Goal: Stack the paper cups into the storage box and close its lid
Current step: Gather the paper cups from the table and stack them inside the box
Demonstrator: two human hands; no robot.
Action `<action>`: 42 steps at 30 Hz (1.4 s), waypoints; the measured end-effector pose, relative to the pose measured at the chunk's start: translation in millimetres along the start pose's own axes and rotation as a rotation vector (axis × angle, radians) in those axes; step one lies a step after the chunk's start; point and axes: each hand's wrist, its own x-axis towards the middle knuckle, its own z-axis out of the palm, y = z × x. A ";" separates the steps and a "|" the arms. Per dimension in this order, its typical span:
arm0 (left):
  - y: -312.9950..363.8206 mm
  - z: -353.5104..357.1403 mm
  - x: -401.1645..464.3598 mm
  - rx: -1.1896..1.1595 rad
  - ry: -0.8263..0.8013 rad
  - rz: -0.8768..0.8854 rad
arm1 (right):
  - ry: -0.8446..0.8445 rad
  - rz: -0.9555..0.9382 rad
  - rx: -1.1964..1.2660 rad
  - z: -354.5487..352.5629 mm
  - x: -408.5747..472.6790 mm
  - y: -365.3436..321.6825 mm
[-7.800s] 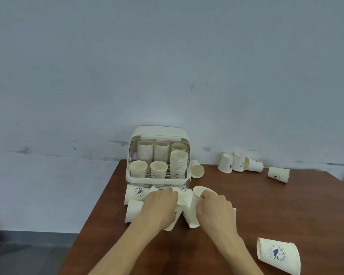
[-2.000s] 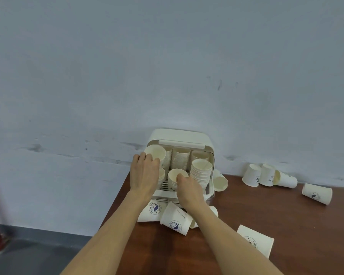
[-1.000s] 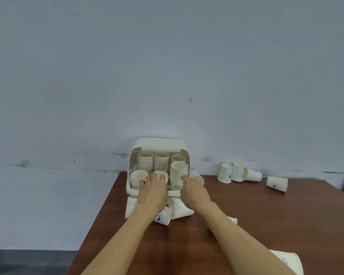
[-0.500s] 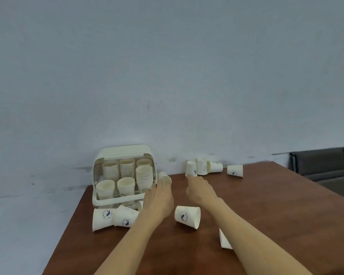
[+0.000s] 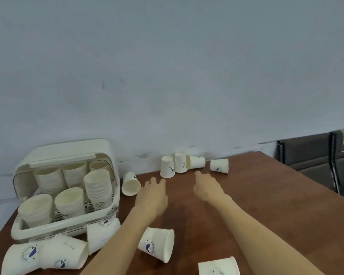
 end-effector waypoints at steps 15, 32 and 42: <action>2.0 46.0 143.4 -0.062 -0.149 -0.176 | -0.078 -0.104 0.033 42.1 156.7 5.7; 7.0 72.4 151.0 -0.013 0.138 -0.177 | 0.167 -0.166 -0.027 59.9 157.3 23.8; 12.0 53.3 142.3 -0.120 0.239 -0.304 | 0.257 -0.101 -0.057 43.9 127.8 27.1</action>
